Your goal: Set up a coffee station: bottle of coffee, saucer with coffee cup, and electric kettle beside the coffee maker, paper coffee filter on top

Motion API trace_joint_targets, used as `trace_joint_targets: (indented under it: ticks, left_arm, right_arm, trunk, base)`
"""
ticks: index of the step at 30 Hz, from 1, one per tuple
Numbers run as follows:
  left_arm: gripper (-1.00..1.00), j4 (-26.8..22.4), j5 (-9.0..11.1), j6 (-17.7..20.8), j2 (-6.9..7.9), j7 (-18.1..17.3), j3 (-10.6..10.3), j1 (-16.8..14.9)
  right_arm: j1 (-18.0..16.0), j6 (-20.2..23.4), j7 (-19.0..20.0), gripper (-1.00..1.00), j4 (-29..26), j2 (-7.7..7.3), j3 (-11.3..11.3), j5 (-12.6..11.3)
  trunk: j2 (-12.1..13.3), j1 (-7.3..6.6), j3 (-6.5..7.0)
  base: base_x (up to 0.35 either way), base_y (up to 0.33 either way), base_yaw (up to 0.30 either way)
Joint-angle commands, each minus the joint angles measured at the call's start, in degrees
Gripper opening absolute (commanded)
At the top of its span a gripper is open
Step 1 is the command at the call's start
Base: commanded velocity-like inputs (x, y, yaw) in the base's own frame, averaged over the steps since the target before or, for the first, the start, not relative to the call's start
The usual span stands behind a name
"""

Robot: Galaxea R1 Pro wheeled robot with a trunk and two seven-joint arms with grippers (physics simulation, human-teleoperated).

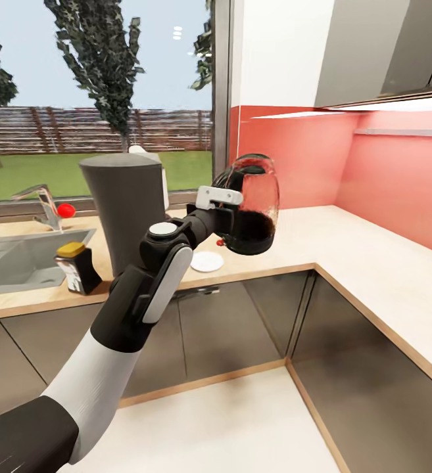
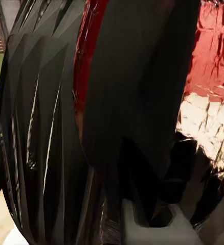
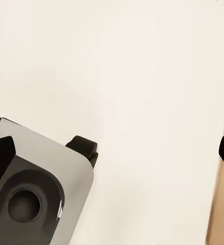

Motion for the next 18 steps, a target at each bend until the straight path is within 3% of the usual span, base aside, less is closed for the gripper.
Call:
trace_joint_targets:
  ticks: [1,18]
  left_arm:
    - [-1.0,-0.05,0.3,0.2,0.0,0.56,-0.03,-0.07]
    - [-1.0,-0.06,0.3,0.18,0.0,0.56,-0.01,-0.07]
  right_arm:
    - [-0.09,-0.41,0.08,1.0,0.2,0.0,0.08,0.1]
    - [-0.09,-0.41,0.08,1.0,0.23,0.0,0.08,0.1]
  trunk:
    - [-0.03,0.01,-0.06]
    - [-0.03,0.01,-0.06]
  base:
    - [0.206,0.0,0.0]
    - [0.099,-0.065,0.001]
